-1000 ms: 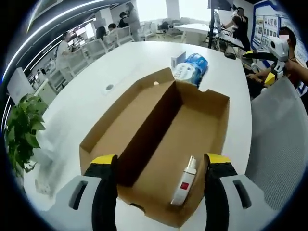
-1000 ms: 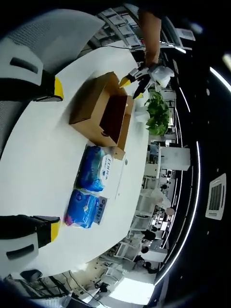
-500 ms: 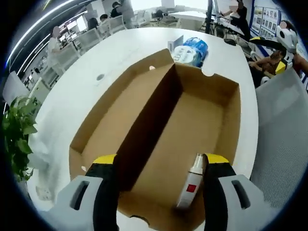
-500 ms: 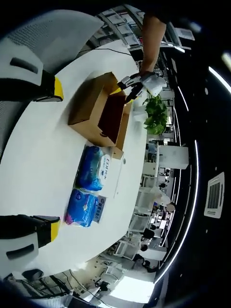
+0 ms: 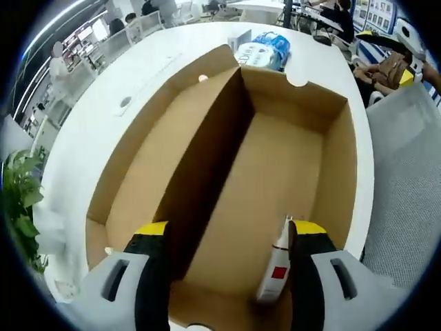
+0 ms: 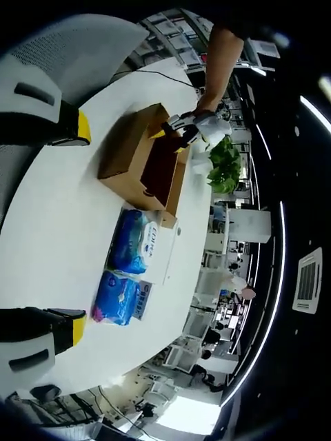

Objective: Operate the shoe box by opening the lid, removing the specified soft item, and placing it in the target area until the item is outside and the box remains undamaged.

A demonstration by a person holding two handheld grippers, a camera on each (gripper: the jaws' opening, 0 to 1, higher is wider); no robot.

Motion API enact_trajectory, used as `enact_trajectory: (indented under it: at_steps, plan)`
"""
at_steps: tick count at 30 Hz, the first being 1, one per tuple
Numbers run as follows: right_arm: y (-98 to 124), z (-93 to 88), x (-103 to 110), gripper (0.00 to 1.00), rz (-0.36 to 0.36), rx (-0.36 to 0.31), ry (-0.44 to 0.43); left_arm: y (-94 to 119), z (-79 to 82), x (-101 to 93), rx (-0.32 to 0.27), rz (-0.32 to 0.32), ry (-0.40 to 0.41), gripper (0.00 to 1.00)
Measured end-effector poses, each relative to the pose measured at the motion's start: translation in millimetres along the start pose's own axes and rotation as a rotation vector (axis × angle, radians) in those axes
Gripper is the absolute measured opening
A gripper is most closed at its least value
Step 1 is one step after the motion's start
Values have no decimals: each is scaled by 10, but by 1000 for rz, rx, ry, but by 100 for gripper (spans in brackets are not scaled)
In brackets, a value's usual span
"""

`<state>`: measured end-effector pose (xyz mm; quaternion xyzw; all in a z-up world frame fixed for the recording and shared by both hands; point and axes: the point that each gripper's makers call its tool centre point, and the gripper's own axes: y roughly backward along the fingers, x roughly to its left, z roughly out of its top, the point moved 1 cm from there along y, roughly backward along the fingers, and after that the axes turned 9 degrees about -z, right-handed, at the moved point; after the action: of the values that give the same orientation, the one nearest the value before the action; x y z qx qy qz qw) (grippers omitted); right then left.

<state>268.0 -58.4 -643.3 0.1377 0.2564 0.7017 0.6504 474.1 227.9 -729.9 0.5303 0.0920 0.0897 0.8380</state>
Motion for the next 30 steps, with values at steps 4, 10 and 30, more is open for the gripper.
enact_trajectory:
  at_steps: [4, 10, 30]
  plan:
    - [10, -16, -15, 98, -4, 7, 0, -58, -40, 8, 19, -4, 8, 66]
    - [26, -1, -75, 98, -20, 7, -7, -164, -110, 23, 45, -13, 8, 65]
    - [43, -48, -162, 97, -48, 20, -30, -359, -265, 90, 110, 3, -22, 63]
